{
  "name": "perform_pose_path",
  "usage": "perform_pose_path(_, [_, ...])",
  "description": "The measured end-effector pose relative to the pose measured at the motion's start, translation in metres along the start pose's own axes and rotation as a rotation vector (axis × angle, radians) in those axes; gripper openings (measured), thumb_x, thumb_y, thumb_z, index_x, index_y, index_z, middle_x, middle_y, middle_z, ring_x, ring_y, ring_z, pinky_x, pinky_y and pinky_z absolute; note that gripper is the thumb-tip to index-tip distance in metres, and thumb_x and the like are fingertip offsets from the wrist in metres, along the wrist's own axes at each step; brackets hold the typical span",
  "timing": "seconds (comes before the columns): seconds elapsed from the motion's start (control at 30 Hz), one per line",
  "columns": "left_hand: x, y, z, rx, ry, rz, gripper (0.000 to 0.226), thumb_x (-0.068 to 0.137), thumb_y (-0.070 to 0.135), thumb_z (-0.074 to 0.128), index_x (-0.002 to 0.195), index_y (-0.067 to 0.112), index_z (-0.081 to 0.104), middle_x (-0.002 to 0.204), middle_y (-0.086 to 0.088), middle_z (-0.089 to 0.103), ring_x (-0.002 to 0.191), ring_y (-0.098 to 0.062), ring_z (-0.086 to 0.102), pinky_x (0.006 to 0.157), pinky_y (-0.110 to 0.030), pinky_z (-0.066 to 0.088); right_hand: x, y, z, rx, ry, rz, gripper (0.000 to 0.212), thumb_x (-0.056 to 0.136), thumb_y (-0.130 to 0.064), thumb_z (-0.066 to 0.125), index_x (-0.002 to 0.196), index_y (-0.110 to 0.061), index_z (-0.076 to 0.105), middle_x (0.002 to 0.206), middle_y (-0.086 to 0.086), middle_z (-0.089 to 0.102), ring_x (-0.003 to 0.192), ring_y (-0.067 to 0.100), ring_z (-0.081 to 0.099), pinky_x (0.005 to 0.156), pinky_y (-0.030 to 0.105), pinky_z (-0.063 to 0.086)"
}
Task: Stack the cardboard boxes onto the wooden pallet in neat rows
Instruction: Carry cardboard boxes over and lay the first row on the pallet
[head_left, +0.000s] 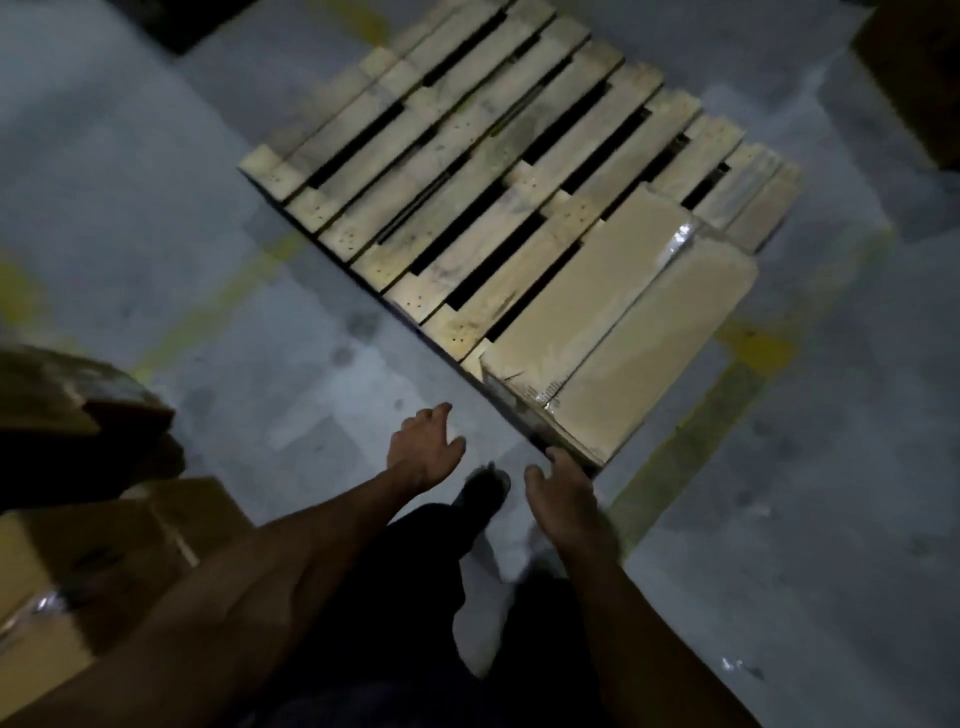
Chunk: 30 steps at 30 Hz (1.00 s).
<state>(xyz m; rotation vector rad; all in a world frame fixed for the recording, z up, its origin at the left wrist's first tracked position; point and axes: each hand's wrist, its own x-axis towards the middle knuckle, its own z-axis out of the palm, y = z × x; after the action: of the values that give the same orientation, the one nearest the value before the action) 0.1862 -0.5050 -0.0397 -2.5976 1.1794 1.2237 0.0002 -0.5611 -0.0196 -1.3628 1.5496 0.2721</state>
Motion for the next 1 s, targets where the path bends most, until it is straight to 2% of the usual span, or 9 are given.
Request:
perform_pose_path(0.2, [-0.103,-0.006,-0.002,-0.099,0.147,-0.072,0.056,0.099,0.042,0.048,0.146,0.015,0.041,0.143,-0.016,0.05,0.131,-0.037,0.044,0.105,-0.042,0.039,-0.068,-0.017,-0.019,-0.311,-0.017,-0.335,0.054,0.092,-0.052,0.046,0.134,-0.019,0.056,0.131,0.01,0.061,0.118,0.033,0.057,0.098,0.044,0.048])
perform_pose_path(0.37, [-0.21,-0.018,0.029,-0.341,0.357,-0.215,0.06,0.095,0.047,0.047,0.144,0.012,0.045,0.144,-0.014,0.05,0.132,-0.035,0.044,0.106,-0.042,0.04,-0.129,-0.006,-0.021,-0.574,-0.052,-0.611,0.057,0.097,-0.051,0.047,0.145,-0.019,0.049,0.144,0.01,0.054,0.129,0.031,0.051,0.103,0.039,0.045])
perform_pose_path(0.53, [-0.305,-0.049,0.05,-0.539,0.505,-0.447,0.055,0.097,0.04,0.051,0.145,0.014,0.044,0.146,-0.013,0.048,0.133,-0.032,0.043,0.108,-0.039,0.038,-0.185,-0.01,0.002,-0.78,-0.17,-0.817,0.061,0.099,-0.051,0.047,0.148,-0.016,0.045,0.15,0.009,0.048,0.136,0.031,0.046,0.108,0.039,0.039])
perform_pose_path(0.73, [-0.371,-0.113,0.06,-0.738,0.633,-0.693,0.053,0.099,0.038,0.05,0.144,0.013,0.045,0.147,-0.012,0.047,0.133,-0.033,0.042,0.107,-0.04,0.038,-0.237,-0.046,0.076,-0.938,-0.288,-1.04,0.062,0.099,-0.052,0.046,0.15,-0.017,0.042,0.151,0.008,0.047,0.137,0.03,0.045,0.11,0.04,0.038])
perform_pose_path(1.0, [-0.391,-0.244,0.057,-1.035,0.784,-0.895,0.047,0.101,0.037,0.051,0.142,0.014,0.047,0.142,-0.01,0.049,0.13,-0.031,0.045,0.105,-0.044,0.042,-0.275,-0.113,0.223,-1.145,-0.412,-1.211,0.064,0.099,-0.056,0.044,0.151,-0.019,0.041,0.153,0.005,0.045,0.14,0.027,0.042,0.112,0.041,0.038])
